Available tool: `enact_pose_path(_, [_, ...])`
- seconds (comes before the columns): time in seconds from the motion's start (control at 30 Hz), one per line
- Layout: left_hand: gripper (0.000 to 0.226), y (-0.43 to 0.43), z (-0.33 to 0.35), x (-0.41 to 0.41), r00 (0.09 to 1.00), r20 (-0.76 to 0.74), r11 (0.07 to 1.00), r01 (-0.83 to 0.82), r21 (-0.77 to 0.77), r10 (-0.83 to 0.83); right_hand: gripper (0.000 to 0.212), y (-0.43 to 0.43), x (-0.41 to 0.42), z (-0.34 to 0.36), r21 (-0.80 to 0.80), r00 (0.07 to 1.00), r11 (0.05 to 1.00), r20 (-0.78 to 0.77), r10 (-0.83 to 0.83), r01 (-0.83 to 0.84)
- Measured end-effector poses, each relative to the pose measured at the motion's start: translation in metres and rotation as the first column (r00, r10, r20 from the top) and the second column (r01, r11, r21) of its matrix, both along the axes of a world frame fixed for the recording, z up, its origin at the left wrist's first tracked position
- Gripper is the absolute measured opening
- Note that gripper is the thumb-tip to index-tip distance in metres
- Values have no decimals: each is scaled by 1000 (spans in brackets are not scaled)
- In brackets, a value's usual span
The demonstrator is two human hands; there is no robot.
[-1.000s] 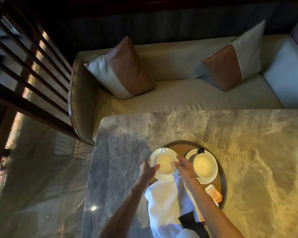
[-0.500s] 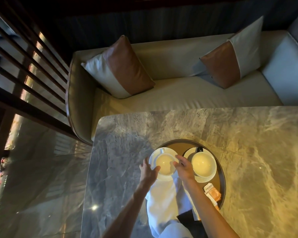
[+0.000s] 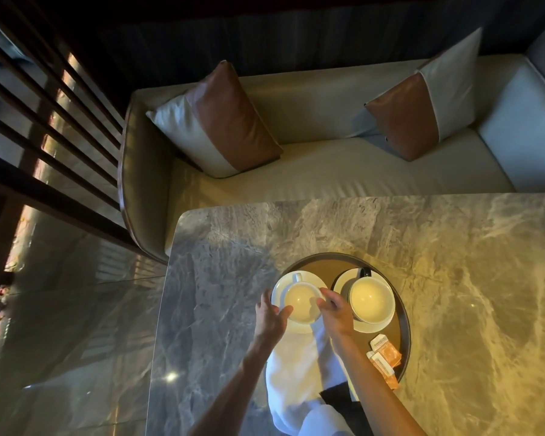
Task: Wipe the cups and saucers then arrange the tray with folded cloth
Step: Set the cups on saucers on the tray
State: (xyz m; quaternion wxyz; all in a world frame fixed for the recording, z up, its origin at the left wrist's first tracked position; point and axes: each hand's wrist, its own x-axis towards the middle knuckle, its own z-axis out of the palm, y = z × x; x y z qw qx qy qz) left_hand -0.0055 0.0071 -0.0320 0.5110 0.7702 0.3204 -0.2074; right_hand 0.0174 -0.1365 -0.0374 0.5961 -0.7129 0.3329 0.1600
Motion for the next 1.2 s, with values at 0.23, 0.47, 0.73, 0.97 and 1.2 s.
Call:
enact_pose_path(0.23, [67,2,-1,-4,999,-8,999,53,11,-53,28,-2,-10,0,5,998,998,0,-58,58])
enact_pose_path(0.47, [58,0,1,-5,1000,-6,1000,2,13,-2,28,8,-18,3,14,994,994,23,-104,104])
enact_pose_path(0.73, [44,-1,1,-8,994,-38,994,-101,31,102,29,19,-31,3,45,964,963,10,-267,267])
enact_pose_path(0.97, [47,-5,5,-12,982,-70,985,-175,-10,174,44,8,-36,2,-50,988,995,-122,-96,90])
enact_pose_path(1.2, [62,-15,8,-37,976,-113,981,-193,-25,189,23,2,-47,9,-23,988,999,-147,-50,48])
